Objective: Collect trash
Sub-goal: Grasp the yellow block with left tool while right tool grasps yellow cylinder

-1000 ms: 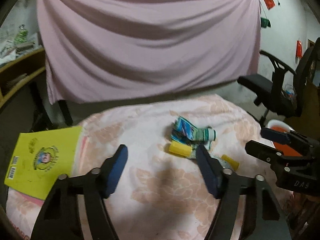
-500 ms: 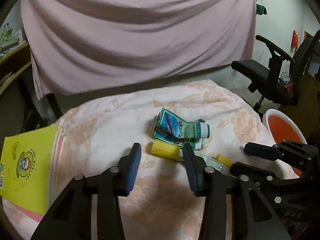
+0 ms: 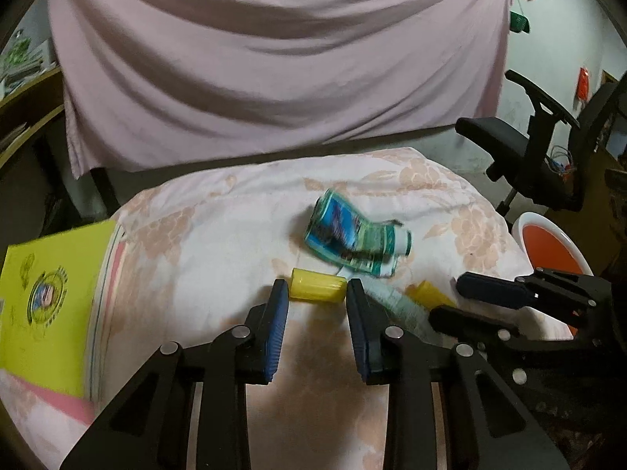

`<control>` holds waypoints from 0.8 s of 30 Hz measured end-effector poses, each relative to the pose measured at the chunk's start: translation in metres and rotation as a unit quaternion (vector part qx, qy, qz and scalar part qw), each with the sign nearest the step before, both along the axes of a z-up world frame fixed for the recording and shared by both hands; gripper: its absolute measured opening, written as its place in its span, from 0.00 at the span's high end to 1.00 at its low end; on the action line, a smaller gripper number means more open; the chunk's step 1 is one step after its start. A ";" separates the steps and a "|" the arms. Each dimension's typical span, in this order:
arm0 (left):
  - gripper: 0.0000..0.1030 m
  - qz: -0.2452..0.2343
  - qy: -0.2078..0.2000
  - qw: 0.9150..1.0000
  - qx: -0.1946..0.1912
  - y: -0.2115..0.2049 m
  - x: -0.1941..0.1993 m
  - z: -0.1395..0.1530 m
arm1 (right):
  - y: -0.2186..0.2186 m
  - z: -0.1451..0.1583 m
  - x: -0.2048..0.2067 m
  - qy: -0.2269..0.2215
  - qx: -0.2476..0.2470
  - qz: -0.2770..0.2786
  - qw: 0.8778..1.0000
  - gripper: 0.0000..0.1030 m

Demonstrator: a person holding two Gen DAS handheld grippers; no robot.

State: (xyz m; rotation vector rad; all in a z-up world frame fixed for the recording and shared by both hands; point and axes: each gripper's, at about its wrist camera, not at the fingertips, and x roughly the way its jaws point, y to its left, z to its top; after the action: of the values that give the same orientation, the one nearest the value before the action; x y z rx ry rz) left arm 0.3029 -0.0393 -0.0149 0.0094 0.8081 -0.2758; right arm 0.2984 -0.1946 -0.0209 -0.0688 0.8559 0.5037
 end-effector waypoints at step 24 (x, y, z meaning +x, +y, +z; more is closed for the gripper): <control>0.75 0.041 -0.153 0.987 -0.040 -0.015 -0.088 0.057 | -0.048 0.053 -0.080 -0.217 0.113 -0.053 0.968 0.86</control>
State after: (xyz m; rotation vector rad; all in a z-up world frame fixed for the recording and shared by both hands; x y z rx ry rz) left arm 0.2146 -0.0544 0.0422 -0.0549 0.4914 -0.2220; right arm 0.2188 -0.2428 0.0324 0.0746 0.3680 0.4591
